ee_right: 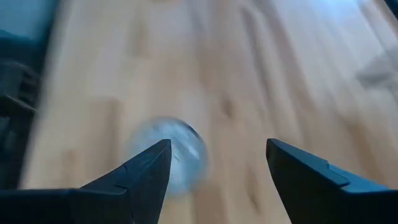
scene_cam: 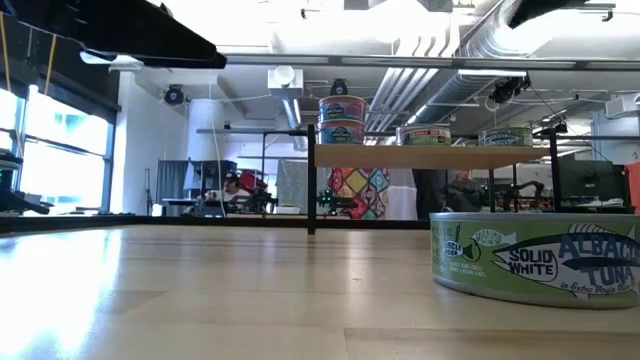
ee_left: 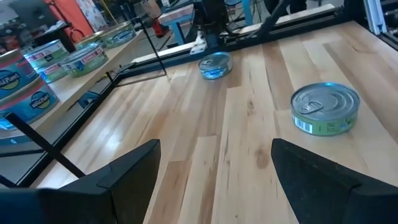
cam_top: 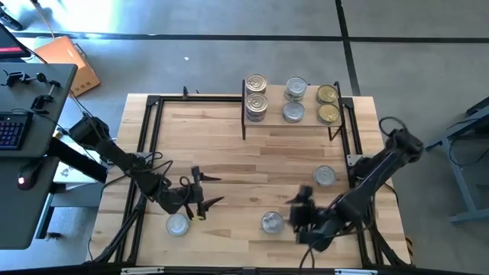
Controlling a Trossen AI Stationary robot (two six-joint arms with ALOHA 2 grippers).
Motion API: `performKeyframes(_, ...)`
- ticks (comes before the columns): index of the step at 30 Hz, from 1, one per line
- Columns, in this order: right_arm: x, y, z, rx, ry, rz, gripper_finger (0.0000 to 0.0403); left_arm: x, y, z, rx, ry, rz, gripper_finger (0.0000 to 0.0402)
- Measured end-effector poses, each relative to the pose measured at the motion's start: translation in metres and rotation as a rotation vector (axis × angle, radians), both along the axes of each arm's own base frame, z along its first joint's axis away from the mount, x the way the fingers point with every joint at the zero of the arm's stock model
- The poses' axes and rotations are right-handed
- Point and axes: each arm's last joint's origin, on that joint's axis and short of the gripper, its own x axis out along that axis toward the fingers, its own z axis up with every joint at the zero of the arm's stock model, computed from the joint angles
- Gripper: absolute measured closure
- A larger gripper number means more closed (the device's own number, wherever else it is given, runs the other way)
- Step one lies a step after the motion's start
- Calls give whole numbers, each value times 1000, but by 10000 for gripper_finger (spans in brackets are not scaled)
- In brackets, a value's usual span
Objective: Stack canned seafood by type on shelf
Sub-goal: Stack the green tuna can on top of the other green tuna can on the shelf
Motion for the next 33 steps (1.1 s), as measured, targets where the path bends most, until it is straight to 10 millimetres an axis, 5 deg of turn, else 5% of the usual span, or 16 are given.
performKeyframes(5, -37, -34, 13, 6, 176, -233, 148, 1, 2, 0, -19, -8, 12, 104)
performKeyframes(11, -66, -47, -8, -10, 278, -303, 148, 2, 1, -4, -14, 6, 14, 104)
performKeyframes(26, -85, -90, -100, -27, 362, -527, 148, 17, 7, -23, 2, 30, 63, 104)
performKeyframes(33, -91, -110, -123, -71, 376, -558, 156, 18, 9, -23, 2, 32, 71, 104)
